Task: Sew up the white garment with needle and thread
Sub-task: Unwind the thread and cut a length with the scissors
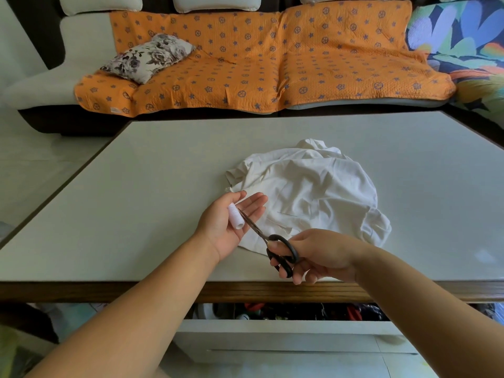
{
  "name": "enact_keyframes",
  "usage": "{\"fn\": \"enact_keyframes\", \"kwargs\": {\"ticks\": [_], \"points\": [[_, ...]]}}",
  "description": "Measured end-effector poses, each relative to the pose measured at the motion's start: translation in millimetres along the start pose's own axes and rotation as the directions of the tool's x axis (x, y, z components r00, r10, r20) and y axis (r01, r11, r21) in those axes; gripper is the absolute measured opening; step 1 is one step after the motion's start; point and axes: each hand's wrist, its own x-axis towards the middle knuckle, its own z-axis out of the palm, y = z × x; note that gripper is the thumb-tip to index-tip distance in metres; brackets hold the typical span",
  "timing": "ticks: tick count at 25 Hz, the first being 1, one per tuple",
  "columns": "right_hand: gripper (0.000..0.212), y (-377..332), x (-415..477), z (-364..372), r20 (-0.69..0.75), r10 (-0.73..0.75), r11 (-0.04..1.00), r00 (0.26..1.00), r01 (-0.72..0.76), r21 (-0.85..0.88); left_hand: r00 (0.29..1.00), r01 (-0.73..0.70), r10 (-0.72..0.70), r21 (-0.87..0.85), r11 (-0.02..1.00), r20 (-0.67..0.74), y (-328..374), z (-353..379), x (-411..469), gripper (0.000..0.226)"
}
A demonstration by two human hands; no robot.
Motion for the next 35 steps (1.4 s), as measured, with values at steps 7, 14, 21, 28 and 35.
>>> {"fn": "enact_keyframes", "kwargs": {"ticks": [7,14,21,28,35], "points": [[0.054,1.3,2.5,-1.5,0.007,-0.003,1.0,1.0,0.003,0.005,1.0,-0.017,0.016,-0.051,0.999,-0.022,0.3,-1.2,3.4,0.006],[0.055,5.2,5.8,-0.7,-0.006,-0.008,1.0,1.0,0.008,-0.011,0.999,-0.029,0.027,-0.057,0.998,-0.033,0.5,-1.0,2.5,0.006],[0.036,7.2,7.9,-0.1,-0.038,-0.014,1.0,0.999,0.013,-0.021,0.999,-0.042,0.04,-0.05,0.998,-0.032,0.8,-1.7,2.3,0.007],[0.034,6.4,7.3,0.1,-0.057,-0.01,0.999,0.998,0.008,-0.034,0.998,-0.046,0.044,-0.034,0.998,-0.035,0.1,-2.5,3.1,0.007],[0.037,3.7,-1.0,-5.6,-0.076,0.026,0.997,0.997,-0.032,-0.069,0.996,-0.062,0.061,-0.022,0.998,-0.064,-0.9,-1.3,3.9,0.007]]}}
